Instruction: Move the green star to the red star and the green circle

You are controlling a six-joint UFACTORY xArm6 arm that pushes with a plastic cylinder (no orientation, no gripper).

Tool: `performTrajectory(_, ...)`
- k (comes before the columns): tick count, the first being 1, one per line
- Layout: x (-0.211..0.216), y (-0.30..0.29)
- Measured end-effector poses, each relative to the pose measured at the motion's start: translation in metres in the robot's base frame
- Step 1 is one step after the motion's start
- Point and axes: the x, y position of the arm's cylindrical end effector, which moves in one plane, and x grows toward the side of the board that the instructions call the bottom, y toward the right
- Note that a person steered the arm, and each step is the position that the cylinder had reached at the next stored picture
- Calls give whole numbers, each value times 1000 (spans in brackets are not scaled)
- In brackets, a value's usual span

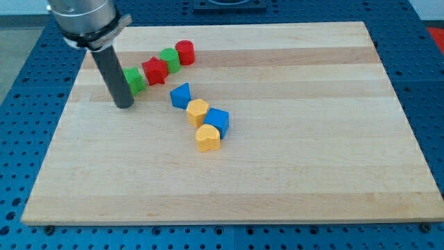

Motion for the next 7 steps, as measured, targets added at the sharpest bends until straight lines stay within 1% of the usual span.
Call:
performTrajectory(2,-56,0)
performTrajectory(3,-75,0)
performTrajectory(4,-71,-3)
performTrajectory(5,-71,-23)
performTrajectory(7,-107,-39)
